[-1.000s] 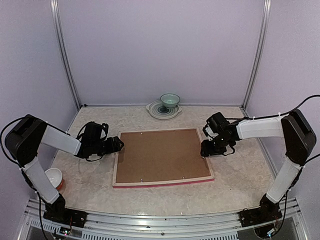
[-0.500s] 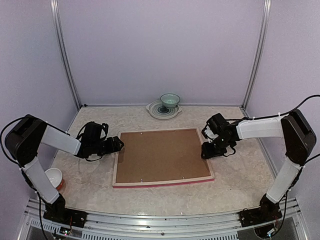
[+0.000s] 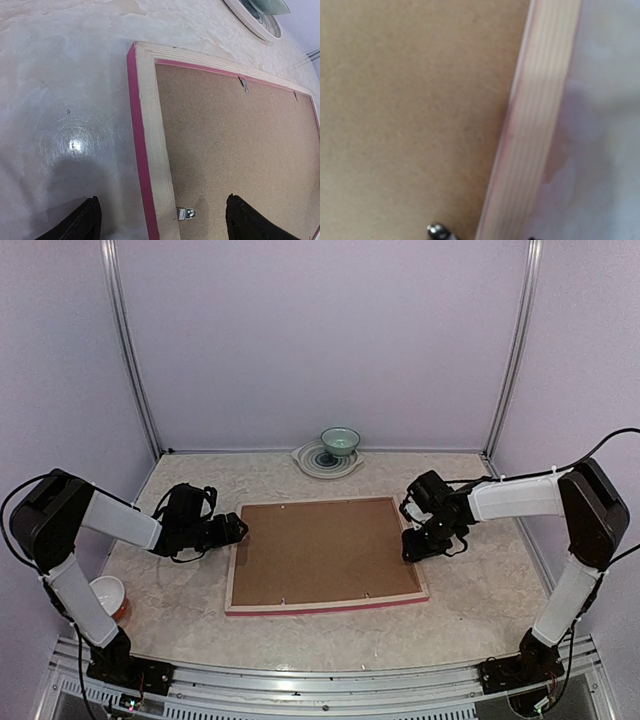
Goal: Put the photo into the frame
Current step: Press the fastener onto the backboard.
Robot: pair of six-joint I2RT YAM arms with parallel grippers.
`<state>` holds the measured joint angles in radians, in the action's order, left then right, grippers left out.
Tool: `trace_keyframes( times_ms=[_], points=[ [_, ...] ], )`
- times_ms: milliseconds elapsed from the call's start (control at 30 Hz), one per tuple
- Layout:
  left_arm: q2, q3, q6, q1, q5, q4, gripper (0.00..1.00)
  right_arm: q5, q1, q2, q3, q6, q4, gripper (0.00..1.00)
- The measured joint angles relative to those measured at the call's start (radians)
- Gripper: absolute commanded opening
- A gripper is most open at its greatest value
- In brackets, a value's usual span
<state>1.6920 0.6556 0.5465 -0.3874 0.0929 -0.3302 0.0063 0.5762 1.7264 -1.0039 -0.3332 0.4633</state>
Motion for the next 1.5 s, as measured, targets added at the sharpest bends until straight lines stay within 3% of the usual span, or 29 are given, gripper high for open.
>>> trace_keyframes(
  times_ms=[567, 1033, 1500],
  points=[
    [0.0, 0.0, 0.003, 0.0, 0.002, -0.001, 0.85, 0.085, 0.013, -0.001, -0.002, -0.009, -0.003, 0.25],
    [0.0, 0.0, 0.003, 0.0, 0.005, -0.002, 0.85, 0.033, 0.014, -0.008, -0.002, 0.005, 0.005, 0.37],
    [0.0, 0.0, 0.003, 0.0, 0.005, -0.001, 0.85, 0.013, 0.011, 0.022, -0.025, -0.058, -0.008, 0.38]
  ],
)
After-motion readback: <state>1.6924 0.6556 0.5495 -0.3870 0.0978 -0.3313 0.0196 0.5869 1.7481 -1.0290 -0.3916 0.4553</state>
